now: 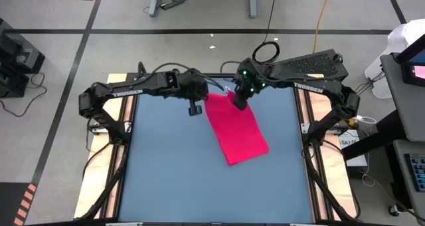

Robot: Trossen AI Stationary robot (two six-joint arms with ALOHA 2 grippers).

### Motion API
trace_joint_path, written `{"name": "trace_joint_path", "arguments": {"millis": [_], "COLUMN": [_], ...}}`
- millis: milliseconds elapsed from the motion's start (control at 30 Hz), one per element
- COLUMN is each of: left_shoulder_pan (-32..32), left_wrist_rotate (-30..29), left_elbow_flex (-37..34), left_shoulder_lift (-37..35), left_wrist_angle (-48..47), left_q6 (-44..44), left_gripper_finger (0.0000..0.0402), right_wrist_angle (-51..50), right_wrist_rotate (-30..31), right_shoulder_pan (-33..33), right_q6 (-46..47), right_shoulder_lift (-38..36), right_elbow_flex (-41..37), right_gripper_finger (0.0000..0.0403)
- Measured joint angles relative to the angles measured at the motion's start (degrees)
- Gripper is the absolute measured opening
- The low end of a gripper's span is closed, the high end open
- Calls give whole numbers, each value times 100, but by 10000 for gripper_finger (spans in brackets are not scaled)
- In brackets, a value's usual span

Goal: Roll towel
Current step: Roll the red towel

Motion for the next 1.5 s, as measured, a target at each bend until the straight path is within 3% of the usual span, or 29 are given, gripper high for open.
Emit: {"name": "trace_joint_path", "arguments": {"millis": [133, 267, 400, 467, 600, 700, 767, 1000, 1100, 1233, 1500], "left_shoulder_pan": [-47, -173, -358, -449, -536, -436, -294, 78, 161, 262, 500], "left_wrist_rotate": [669, 2509, 4323, 4896, 5319, 5090, 4749, 2978, 2289, 1803, 182], "left_elbow_flex": [0, 93, 188, 206, 208, 212, 219, -137, -576, -1209, -1843], "left_shoulder_lift": [-485, -1121, -1610, -1842, -2098, -2272, -2314, -2061, -1838, -1456, -573], "left_wrist_angle": [20, 137, 854, 1497, 2458, 2396, 1970, -44, -265, 307, 1872], "left_q6": [-340, -735, -1848, -2452, -3029, -2617, -2061, -247, 474, 944, 1654], "left_gripper_finger": [0, 0, 0, 0, 0, 0, 0, 0, 0, 0, 0], "right_wrist_angle": [-191, -256, 303, 940, 2550, 3381, 3538, 1917, 1349, 1130, 1303], "right_wrist_rotate": [-1247, -2828, -4384, -4766, -4665, -4127, -3672, -1015, -82, 338, 295], "right_shoulder_pan": [-176, -62, 366, 668, 1210, 1416, 1459, 1328, 1143, 775, 164], "right_q6": [114, 202, 1096, 1755, 3454, 4345, 4298, 2027, 1406, 990, 334], "right_shoulder_lift": [-190, -567, -893, -1124, -1386, -1414, -1381, -819, -419, 195, 1216], "right_elbow_flex": [2, 4, 2, 4, 22, 15, 13, 0, 4, 2, 2], "right_gripper_finger": [0, 0, 0, 0, 0, 0, 0, 0, 0, 0, 0]}}
